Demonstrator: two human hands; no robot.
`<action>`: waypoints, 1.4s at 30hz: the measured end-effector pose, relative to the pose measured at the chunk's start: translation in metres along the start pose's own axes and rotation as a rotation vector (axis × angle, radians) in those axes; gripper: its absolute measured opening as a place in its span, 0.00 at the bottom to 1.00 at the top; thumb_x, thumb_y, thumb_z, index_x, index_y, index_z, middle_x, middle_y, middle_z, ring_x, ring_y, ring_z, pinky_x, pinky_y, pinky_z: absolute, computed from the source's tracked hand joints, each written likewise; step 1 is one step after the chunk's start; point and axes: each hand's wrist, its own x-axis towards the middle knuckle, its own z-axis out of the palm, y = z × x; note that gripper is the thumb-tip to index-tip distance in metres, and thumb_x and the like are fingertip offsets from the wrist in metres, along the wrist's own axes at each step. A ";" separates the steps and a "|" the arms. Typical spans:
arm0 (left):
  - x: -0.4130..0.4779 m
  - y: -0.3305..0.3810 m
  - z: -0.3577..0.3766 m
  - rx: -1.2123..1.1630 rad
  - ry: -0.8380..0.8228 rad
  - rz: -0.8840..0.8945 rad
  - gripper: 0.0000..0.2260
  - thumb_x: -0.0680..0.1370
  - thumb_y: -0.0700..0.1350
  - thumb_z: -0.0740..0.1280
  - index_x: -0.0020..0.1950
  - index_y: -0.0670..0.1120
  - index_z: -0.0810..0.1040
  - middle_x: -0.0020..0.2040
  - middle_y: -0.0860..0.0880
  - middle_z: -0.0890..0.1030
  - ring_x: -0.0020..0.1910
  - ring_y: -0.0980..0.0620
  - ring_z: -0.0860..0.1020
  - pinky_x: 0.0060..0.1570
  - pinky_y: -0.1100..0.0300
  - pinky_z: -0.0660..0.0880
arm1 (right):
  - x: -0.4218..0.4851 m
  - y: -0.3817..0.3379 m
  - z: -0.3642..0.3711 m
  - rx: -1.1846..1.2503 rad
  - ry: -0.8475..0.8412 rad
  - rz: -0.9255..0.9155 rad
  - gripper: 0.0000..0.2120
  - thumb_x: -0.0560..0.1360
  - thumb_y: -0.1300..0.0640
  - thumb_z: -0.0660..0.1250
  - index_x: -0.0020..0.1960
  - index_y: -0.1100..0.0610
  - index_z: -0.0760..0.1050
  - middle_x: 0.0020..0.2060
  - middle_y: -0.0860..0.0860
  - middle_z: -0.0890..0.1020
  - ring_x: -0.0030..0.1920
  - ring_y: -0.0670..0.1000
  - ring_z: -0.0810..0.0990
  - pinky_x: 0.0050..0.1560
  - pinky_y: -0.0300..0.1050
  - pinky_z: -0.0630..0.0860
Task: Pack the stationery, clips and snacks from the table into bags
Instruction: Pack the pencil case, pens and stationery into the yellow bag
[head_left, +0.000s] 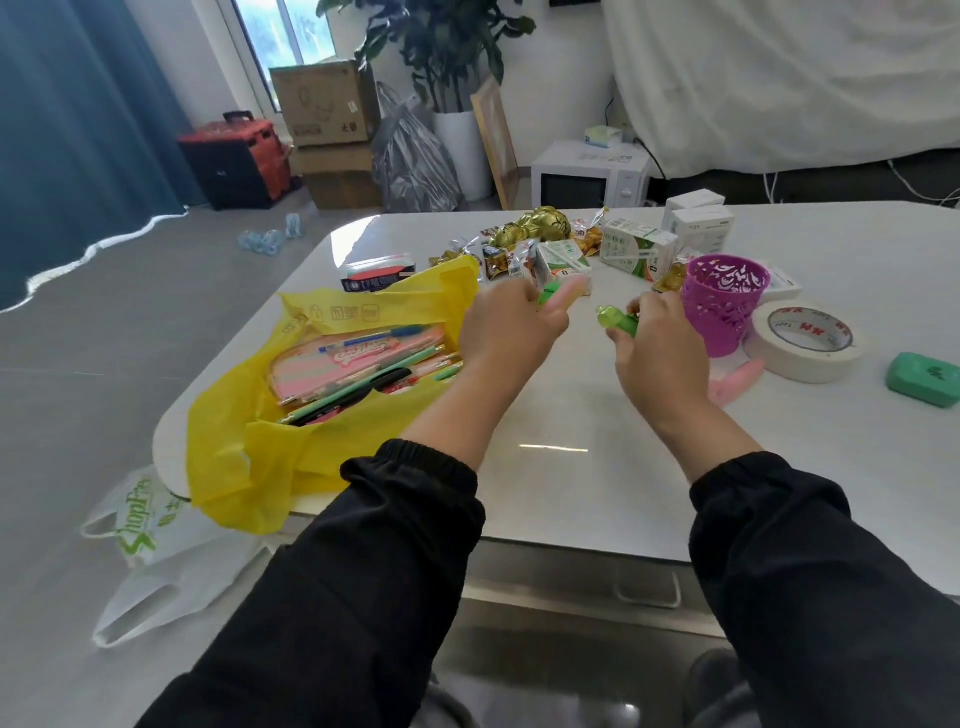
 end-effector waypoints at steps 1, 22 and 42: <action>-0.003 -0.006 -0.010 -0.028 0.023 -0.017 0.14 0.73 0.57 0.68 0.40 0.46 0.79 0.37 0.52 0.78 0.38 0.52 0.75 0.33 0.59 0.70 | -0.002 -0.008 0.001 -0.005 0.001 -0.026 0.13 0.78 0.56 0.65 0.58 0.62 0.71 0.55 0.57 0.73 0.49 0.59 0.76 0.42 0.49 0.70; -0.045 -0.155 -0.073 0.062 -0.015 -0.272 0.28 0.71 0.65 0.68 0.55 0.42 0.81 0.49 0.46 0.82 0.49 0.49 0.77 0.47 0.56 0.76 | 0.002 -0.149 0.052 -0.022 -0.466 -0.408 0.16 0.73 0.68 0.66 0.59 0.59 0.71 0.56 0.56 0.70 0.48 0.58 0.75 0.47 0.54 0.77; -0.052 -0.162 -0.095 0.245 -0.164 -0.251 0.21 0.75 0.56 0.68 0.65 0.48 0.75 0.61 0.47 0.74 0.64 0.47 0.68 0.62 0.49 0.70 | -0.005 -0.160 0.057 -0.147 -0.601 -0.553 0.16 0.75 0.62 0.64 0.63 0.57 0.73 0.56 0.55 0.74 0.57 0.56 0.72 0.51 0.47 0.74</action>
